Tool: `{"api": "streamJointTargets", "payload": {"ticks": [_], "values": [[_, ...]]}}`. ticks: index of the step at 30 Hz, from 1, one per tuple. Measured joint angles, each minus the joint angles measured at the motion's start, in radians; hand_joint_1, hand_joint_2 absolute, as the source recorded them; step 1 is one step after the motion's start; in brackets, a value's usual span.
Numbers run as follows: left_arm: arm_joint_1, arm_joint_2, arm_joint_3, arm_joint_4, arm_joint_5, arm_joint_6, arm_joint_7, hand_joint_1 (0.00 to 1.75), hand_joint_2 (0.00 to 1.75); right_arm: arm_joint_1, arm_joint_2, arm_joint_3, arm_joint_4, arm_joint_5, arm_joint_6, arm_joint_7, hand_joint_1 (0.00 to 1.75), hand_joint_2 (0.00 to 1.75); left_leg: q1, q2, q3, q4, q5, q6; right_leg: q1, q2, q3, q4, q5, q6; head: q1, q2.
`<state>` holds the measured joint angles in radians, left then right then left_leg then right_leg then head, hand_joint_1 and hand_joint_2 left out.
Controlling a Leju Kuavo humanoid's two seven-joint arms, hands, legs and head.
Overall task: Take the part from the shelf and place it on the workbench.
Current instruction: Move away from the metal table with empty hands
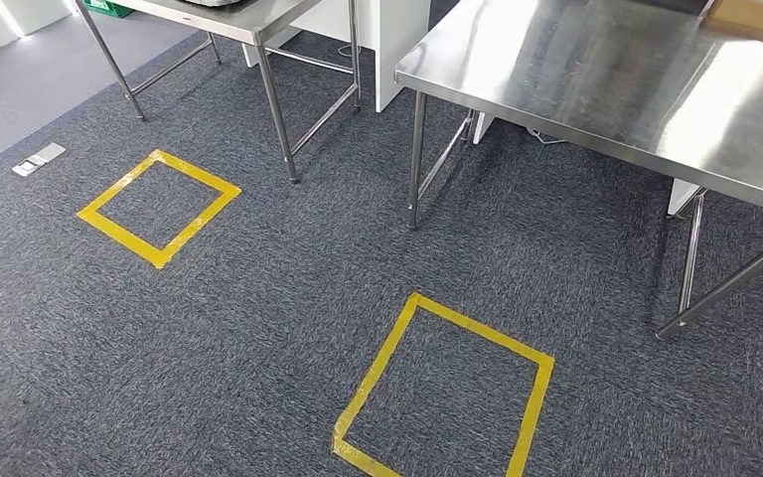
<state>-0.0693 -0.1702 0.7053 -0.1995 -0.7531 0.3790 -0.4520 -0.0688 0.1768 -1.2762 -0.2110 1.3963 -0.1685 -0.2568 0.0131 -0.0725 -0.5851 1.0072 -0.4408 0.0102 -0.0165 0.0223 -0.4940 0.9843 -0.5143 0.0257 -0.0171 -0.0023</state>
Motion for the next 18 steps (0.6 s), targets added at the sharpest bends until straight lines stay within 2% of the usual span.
{"api": "streamJointTargets", "payload": {"ticks": [1, 3, 5, 6, 7, 8, 10, 11, 12, 13, 15, 17, 18], "values": [[0.001, 0.001, 0.003, 0.000, 0.002, 0.003, 0.000, 0.00, 0.00, 0.000, 0.001, 0.003, 0.000, 0.003, 0.003, 0.001, 0.00, 0.00, 0.002, 0.010, -0.006, 0.012, -0.010, -0.005, -0.002, -0.007, 0.001, -0.001, 0.004, -0.009, 0.000, 0.000], [0.000, 0.003, 0.010, 0.000, 0.008, 0.010, 0.000, 0.00, 0.00, 0.000, 0.002, 0.010, 0.000, 0.012, 0.006, 0.002, 0.00, 0.00, 0.005, 0.041, -0.042, 0.093, -0.066, -0.012, -0.006, -0.024, 0.001, -0.004, 0.011, -0.025, -0.004, 0.000], [0.000, 0.004, 0.018, 0.000, 0.017, 0.017, -0.001, 0.00, 0.00, 0.002, 0.003, 0.018, 0.000, 0.024, 0.007, 0.005, 0.00, 0.00, 0.006, 0.061, -0.101, 0.227, -0.136, -0.018, -0.001, -0.043, -0.003, -0.003, 0.011, -0.031, -0.007, 0.000], [0.001, 0.004, 0.023, 0.000, 0.020, 0.020, -0.001, 0.00, 0.00, 0.002, 0.003, 0.022, 0.000, 0.029, 0.008, 0.006, 0.00, 0.00, 0.006, 0.064, -0.120, 0.274, -0.152, -0.021, 0.001, -0.053, -0.005, -0.003, 0.011, -0.031, -0.007, 0.000], [0.002, 0.005, 0.027, 0.000, 0.023, 0.024, -0.001, 0.00, 0.00, 0.002, 0.002, 0.026, 0.000, 0.033, 0.008, 0.007, 0.00, 0.00, 0.007, 0.067, -0.122, 0.286, -0.148, -0.022, 0.003, -0.063, -0.007, -0.002, 0.011, -0.031, -0.007, 0.000], [0.003, 0.006, 0.031, 0.000, 0.024, 0.027, -0.001, 0.00, 0.00, 0.000, 0.003, 0.030, 0.000, 0.035, 0.008, 0.007, 0.00, 0.00, 0.007, 0.072, -0.103, 0.256, -0.127, -0.021, 0.003, -0.072, -0.008, -0.002, 0.011, -0.031, -0.007, 0.000], [0.003, 0.007, 0.037, 0.000, 0.026, 0.032, -0.004, 0.00, 0.00, -0.006, 0.003, 0.036, 0.000, 0.037, 0.008, 0.007, 0.00, 0.00, 0.006, 0.100, -0.025, 0.119, -0.069, -0.017, 0.006, -0.088, -0.006, -0.002, 0.009, -0.030, -0.007, 0.000], [0.002, 0.008, 0.039, 0.000, 0.026, 0.032, -0.007, 0.00, 0.00, -0.009, 0.004, 0.037, 0.000, 0.037, 0.009, 0.006, 0.00, 0.00, 0.005, 0.114, 0.008, 0.059, -0.049, -0.013, 0.010, -0.094, -0.005, -0.001, 0.006, -0.028, -0.006, 0.000], [0.001, 0.008, 0.041, 0.000, 0.027, 0.032, -0.010, 0.00, 0.00, -0.011, 0.003, 0.039, 0.000, 0.036, 0.009, 0.006, 0.00, 0.00, 0.003, 0.123, 0.026, 0.022, -0.040, -0.008, 0.014, -0.100, -0.003, 0.000, 0.005, -0.025, -0.004, 0.000], [0.000, 0.009, 0.043, 0.000, 0.028, 0.031, -0.013, 0.00, 0.00, -0.014, 0.003, 0.040, 0.000, 0.036, 0.009, 0.006, 0.00, 0.00, 0.000, 0.125, 0.030, 0.009, -0.038, -0.003, 0.018, -0.106, -0.002, 0.001, 0.005, -0.020, -0.002, 0.000], [0.001, 0.010, 0.049, 0.000, 0.034, 0.032, -0.018, 0.00, 0.00, -0.017, 0.003, 0.044, 0.000, 0.036, 0.009, 0.006, 0.00, 0.00, -0.004, 0.107, 0.026, 0.004, -0.030, 0.010, 0.021, -0.116, -0.002, 0.001, 0.004, -0.010, 0.000, 0.000], [0.001, 0.011, 0.055, 0.000, 0.040, 0.033, -0.019, 0.00, 0.00, -0.018, 0.003, 0.048, 0.000, 0.039, 0.009, 0.006, 0.00, 0.00, -0.003, 0.091, 0.024, -0.005, -0.019, 0.026, 0.018, -0.090, -0.018, 0.033, -0.018, -0.002, 0.001, 0.000], [0.001, 0.011, 0.057, 0.000, 0.042, 0.035, -0.018, 0.00, 0.00, -0.018, 0.003, 0.050, 0.001, 0.040, 0.009, 0.006, 0.00, 0.00, -0.001, 0.083, 0.023, -0.009, -0.014, 0.033, 0.015, -0.068, -0.039, 0.077, -0.042, -0.002, 0.003, 0.000]]}}
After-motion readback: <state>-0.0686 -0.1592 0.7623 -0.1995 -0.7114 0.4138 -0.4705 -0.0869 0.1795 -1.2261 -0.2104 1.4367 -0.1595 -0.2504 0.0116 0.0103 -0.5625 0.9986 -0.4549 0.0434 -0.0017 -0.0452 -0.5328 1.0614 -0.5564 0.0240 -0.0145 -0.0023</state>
